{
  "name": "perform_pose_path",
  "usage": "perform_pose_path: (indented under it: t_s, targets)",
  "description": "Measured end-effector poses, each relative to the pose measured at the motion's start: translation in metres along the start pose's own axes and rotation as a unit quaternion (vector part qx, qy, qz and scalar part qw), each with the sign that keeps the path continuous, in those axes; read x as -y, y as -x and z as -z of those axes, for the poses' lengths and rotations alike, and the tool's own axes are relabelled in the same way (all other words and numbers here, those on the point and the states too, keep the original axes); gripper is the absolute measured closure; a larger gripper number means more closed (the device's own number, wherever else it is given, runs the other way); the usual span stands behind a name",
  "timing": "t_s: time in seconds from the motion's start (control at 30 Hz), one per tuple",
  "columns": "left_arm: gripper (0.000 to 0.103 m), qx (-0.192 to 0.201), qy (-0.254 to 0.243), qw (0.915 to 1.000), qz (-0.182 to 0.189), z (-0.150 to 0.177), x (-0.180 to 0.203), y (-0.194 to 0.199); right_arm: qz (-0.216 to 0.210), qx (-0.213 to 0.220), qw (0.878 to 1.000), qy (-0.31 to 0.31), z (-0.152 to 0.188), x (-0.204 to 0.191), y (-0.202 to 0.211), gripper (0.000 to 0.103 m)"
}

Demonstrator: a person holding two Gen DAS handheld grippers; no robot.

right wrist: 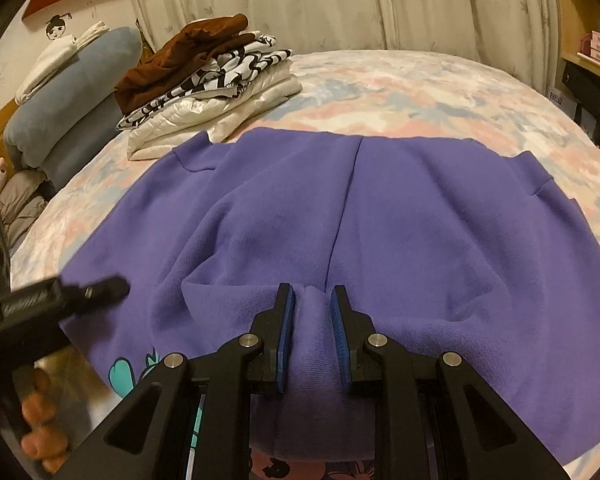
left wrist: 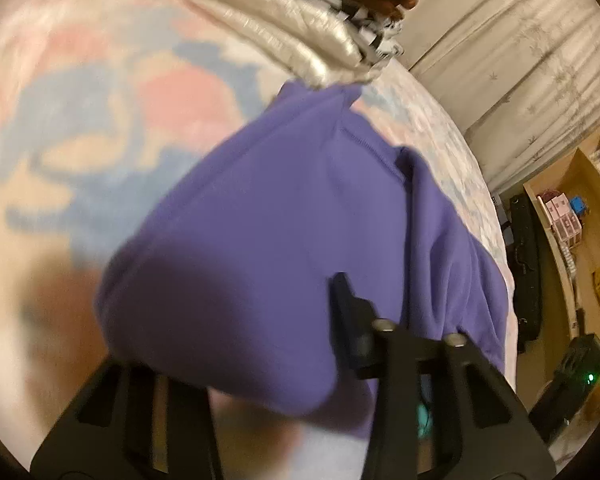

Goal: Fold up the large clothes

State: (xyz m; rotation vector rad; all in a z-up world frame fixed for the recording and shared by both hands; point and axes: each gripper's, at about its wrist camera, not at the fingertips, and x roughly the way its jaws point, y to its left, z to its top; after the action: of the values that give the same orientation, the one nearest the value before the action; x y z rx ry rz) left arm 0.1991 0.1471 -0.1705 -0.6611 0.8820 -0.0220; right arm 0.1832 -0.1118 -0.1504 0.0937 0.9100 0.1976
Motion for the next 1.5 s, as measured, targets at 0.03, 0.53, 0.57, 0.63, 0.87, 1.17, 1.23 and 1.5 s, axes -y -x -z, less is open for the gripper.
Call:
perform_pose_path:
  t_s: [0.03,0.53,0.57,0.63,0.87,1.17,1.23,1.5]
  targets:
    - [0.083,0.015,-0.020,0.9997,0.004,-0.003,0.010,0.003,0.000,-0.003,1.000,0.000,0.002,0.000,0.002,0.084]
    - [0.088,0.119,-0.359,0.9145,0.145,0.047,0.224,0.046,-0.107,-0.026,0.985,-0.137,0.010,0.060,0.020,0.084]
    - [0.088,0.118,-0.377,0.9062,0.151,0.055,0.238,0.044,-0.118,-0.027,0.982,-0.147,0.013,0.068,0.025,0.084]
    - [0.088,0.115,-0.405,0.8934,0.157,0.069,0.259,0.040,-0.134,-0.031,0.977,-0.164,0.017,0.084,0.036,0.083]
    - [0.088,0.060,-0.457,0.8723,0.164,0.133,0.324,0.010,-0.012,0.033,0.971,-0.234,0.047,0.180,0.117,0.077]
    - [0.088,-0.031,-0.565,0.8210,0.074,0.254,0.355,-0.092,0.063,0.073,0.950,-0.298,0.072,0.242,0.146,0.077]
    - [0.088,-0.013,-0.592,0.8041,0.053,0.271,0.356,-0.100,0.059,0.069,0.948,-0.304,0.077,0.241,0.144,0.078]
    - [0.063,-0.021,-0.593,0.8006,0.086,0.266,0.369,-0.097,0.050,0.062,0.947,-0.312,0.092,0.260,0.137,0.077]
